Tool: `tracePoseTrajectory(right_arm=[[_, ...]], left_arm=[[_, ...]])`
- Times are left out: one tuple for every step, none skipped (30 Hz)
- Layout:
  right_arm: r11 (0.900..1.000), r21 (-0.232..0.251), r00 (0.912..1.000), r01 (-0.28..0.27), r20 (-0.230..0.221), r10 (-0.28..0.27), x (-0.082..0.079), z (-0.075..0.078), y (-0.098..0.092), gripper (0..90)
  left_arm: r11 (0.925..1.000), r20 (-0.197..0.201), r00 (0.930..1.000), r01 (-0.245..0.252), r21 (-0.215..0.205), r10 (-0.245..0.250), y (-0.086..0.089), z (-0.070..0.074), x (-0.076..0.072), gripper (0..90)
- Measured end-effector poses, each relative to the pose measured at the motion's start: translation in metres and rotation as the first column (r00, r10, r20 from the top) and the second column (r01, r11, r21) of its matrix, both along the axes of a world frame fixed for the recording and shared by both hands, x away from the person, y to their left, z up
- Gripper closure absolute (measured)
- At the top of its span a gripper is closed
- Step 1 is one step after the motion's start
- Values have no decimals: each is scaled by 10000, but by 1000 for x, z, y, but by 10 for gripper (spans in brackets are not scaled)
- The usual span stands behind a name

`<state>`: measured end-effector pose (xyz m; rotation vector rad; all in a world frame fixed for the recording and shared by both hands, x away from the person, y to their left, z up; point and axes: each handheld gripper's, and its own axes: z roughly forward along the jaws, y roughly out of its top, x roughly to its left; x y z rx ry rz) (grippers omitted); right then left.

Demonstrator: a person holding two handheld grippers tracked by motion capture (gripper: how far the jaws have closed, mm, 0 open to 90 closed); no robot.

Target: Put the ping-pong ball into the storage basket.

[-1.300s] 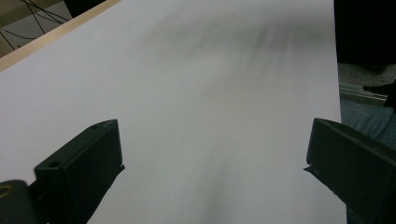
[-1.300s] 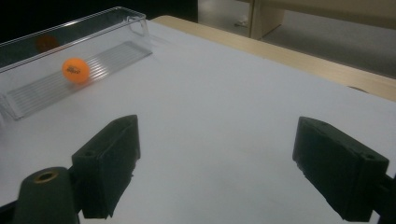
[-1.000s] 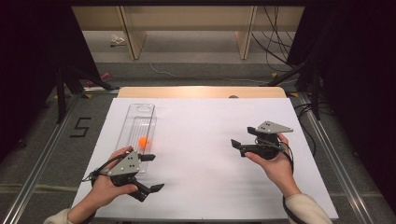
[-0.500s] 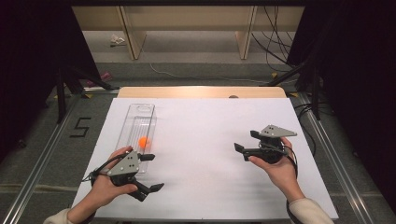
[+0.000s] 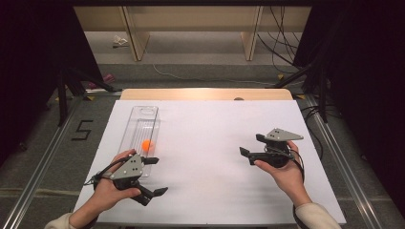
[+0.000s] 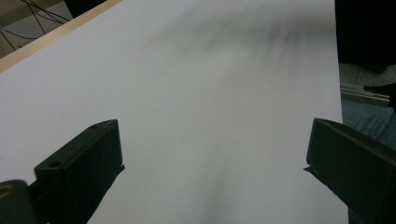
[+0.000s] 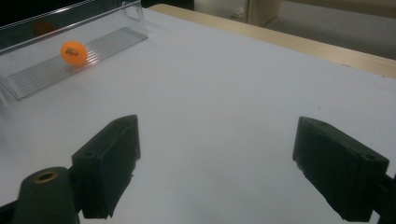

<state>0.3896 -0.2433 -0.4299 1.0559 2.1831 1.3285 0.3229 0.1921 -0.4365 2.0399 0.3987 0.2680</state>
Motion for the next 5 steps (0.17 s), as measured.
tracePoseTrajectory(right_arm=[[10000,9,10000,-6,6,6,0,0,0,161],[10000,15,10000,-1,27,1,0,0,-1,161],[10000,34,10000,7,34,-7,0,0,-1,161],[10000,39,10000,7,43,-7,0,0,-1,162],[10000,70,10000,16,59,-17,0,0,-2,161]], left_arm=[[10000,-9,10000,-8,-2,8,0,0,0,32],[10000,-16,10000,-8,-5,8,0,0,0,32],[10000,-26,10000,-26,-45,26,-1,0,1,32],[10000,-36,10000,-23,-46,23,-1,0,1,32],[10000,-42,10000,-23,-44,23,-1,0,1,32]])
